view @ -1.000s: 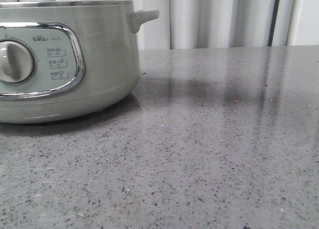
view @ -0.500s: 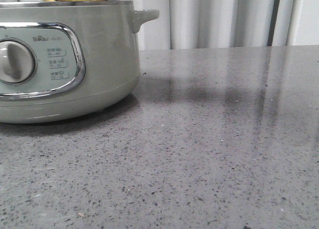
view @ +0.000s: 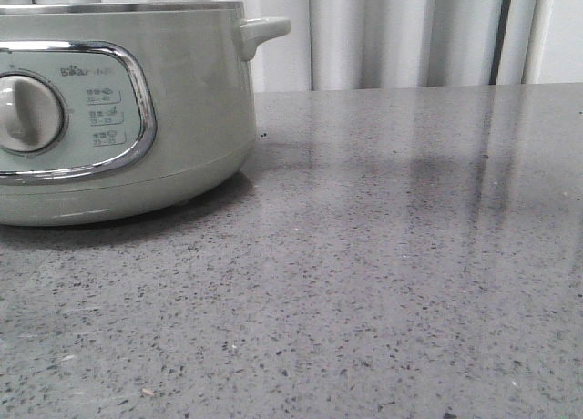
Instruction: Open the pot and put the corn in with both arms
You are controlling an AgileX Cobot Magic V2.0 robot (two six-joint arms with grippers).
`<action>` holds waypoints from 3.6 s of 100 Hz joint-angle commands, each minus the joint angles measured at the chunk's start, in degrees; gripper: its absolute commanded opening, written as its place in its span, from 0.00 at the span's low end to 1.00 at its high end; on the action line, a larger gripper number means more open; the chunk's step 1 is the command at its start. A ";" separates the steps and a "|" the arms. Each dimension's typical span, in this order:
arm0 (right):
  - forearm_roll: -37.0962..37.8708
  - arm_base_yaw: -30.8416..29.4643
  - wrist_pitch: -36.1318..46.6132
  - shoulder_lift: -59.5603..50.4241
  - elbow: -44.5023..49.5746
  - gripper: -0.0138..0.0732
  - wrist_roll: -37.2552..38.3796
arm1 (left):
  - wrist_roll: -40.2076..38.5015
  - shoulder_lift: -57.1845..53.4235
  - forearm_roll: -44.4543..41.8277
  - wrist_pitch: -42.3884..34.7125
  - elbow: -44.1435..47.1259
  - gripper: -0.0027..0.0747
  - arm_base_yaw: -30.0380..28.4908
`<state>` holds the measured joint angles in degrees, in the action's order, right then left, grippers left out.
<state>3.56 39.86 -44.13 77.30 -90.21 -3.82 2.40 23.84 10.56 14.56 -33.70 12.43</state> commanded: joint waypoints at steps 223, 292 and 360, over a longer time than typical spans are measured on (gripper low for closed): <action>16.14 -4.38 30.84 -61.10 52.96 0.11 -0.71 | 6.45 -25.86 -1.67 0.88 35.04 0.01 0.38; 16.14 -5.96 30.68 -61.98 55.55 0.11 -0.71 | 6.45 -25.86 -1.67 0.88 35.04 0.01 0.38; -2.03 -35.27 35.81 -73.87 90.52 0.11 -0.71 | 6.45 -25.86 -1.67 0.88 35.04 0.01 0.38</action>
<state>2.01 5.17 -13.50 4.46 -0.85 -4.35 9.14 -0.31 8.21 18.04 -0.23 12.54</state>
